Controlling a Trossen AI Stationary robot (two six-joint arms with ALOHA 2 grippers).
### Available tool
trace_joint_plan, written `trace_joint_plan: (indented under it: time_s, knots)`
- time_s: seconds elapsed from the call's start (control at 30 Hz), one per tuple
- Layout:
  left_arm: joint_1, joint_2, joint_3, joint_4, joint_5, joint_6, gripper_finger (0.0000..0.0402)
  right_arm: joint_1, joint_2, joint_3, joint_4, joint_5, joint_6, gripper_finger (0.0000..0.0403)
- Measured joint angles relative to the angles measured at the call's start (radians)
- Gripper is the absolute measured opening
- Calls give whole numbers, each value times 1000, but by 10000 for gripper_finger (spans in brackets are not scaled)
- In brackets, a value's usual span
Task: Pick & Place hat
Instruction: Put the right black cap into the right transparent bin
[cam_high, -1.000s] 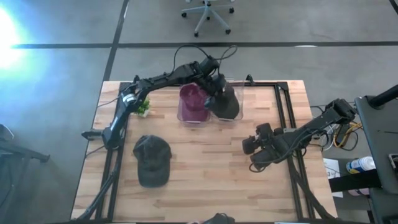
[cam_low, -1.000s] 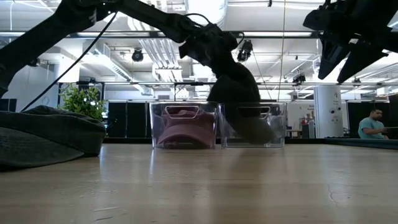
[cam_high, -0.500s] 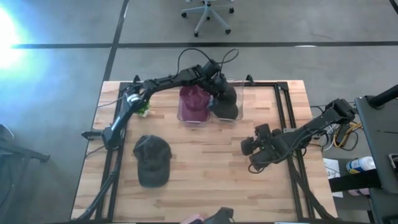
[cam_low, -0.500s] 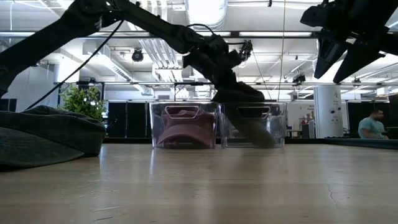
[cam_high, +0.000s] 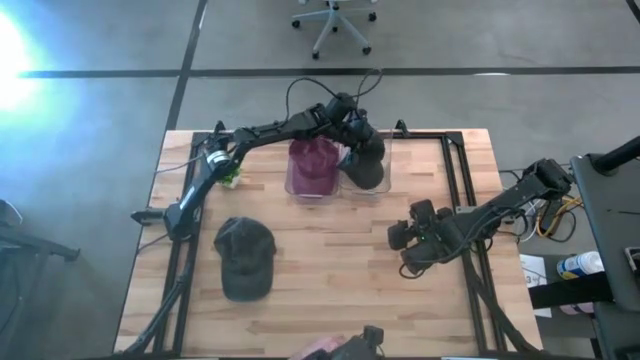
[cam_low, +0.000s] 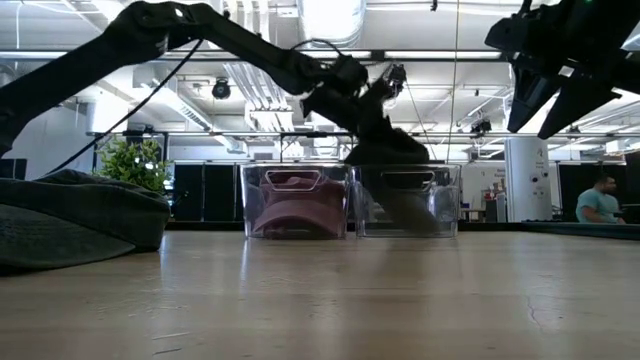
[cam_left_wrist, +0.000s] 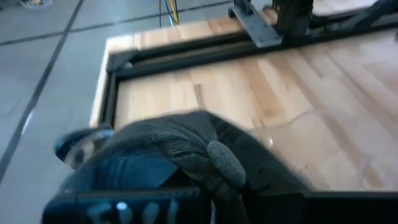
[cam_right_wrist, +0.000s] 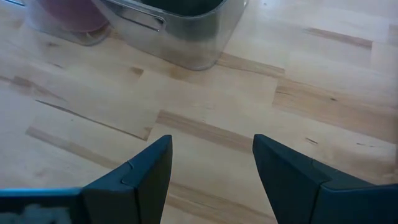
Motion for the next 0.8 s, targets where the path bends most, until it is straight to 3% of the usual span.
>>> trace_joint_plan:
  time_s: [0.3,0.5,0.63,0.8]
  knots:
    - [0,31,-1,-5,-179,-30,33,0,0,-2,36,0,-14,219]
    - [-5,17,0,-76,-347,-36,95,-35,0,-2,83,0,-73,219]
    - [-20,-2,-1,-135,-349,-77,132,-82,-1,-2,133,-1,-157,219]
    - [-38,-37,1,-96,-379,-96,144,-131,-2,-2,180,-37,-266,219]
